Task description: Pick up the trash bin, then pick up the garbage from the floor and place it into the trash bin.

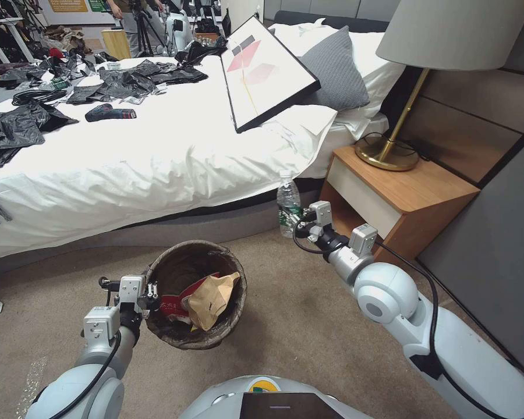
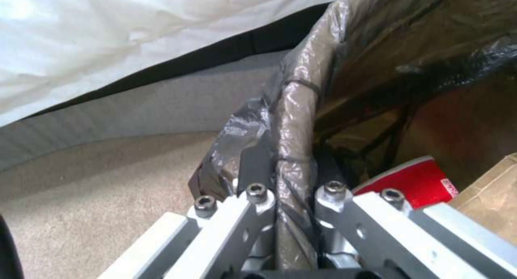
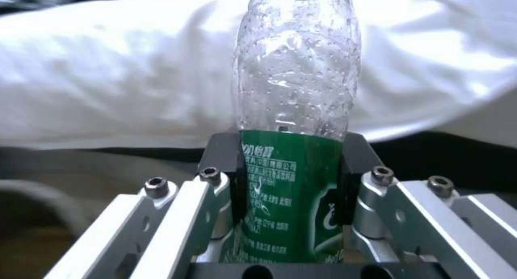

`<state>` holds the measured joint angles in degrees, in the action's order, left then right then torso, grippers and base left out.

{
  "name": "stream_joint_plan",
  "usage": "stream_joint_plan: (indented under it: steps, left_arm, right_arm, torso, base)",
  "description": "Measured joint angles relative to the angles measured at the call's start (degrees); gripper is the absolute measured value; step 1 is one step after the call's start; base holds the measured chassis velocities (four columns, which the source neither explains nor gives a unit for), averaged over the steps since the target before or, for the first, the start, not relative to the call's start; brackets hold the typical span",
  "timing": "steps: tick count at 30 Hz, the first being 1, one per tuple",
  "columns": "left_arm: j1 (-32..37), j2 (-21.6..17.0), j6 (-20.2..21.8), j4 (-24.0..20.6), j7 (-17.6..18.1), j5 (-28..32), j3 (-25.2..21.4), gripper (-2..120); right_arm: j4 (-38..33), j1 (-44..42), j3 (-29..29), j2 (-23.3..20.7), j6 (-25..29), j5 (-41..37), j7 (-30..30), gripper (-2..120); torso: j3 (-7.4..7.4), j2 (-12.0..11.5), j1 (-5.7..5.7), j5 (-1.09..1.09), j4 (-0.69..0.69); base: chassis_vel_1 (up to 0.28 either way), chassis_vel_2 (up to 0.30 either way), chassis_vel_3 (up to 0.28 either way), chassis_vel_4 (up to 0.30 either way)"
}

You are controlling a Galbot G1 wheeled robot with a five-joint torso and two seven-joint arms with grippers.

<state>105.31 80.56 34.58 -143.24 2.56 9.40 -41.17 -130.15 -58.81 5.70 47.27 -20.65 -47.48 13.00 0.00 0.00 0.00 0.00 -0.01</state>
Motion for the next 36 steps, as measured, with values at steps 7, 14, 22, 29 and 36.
stream_joint_plan:
  steps: [7,14,22,29,36]
  left_arm:
    - [-0.4,0.8,-0.1,0.0,0.0,-1.0,1.0,2]
    - [-0.6,0.8,-0.1,0.0,-0.1,-1.0,1.4,2]
    - [-0.9,0.7,0.0,0.0,-0.1,-0.9,1.5,2]
    - [-1.4,0.8,0.0,0.0,-0.1,-0.6,1.5,2]
    - [-1.8,0.8,0.1,0.0,-0.1,0.0,1.4,2]
  right_arm:
    - [-2.1,4.1,-4.5,-0.5,-1.9,-2.2,-3.4,28]
    - [-1.1,7.5,-8.4,-2.4,-2.2,-1.9,-8.0,28]
    - [-1.8,14.5,-16.7,-3.1,-4.0,-4.3,-8.0,28]
    - [-1.8,19.6,-23.5,-2.2,-6.1,-5.6,-5.9,28]
    - [-1.7,22.7,-27.9,-1.3,-8.1,-6.9,-4.6,28]
  torso:
    - [0.00,0.0,0.00,0.00,0.02]
    - [0.00,0.0,0.00,0.00,0.00]
    - [0.00,0.0,0.00,-0.01,0.00]
    - [0.00,0.0,0.00,-0.01,0.01]
    - [0.01,0.0,0.00,-0.01,0.01]
  base:
    - [0.000,0.000,0.000,0.000]
    - [0.000,0.000,0.000,0.000]
    - [0.000,0.000,0.000,0.000]
    - [0.000,0.000,0.000,0.000]
    - [0.000,0.000,0.000,0.000]
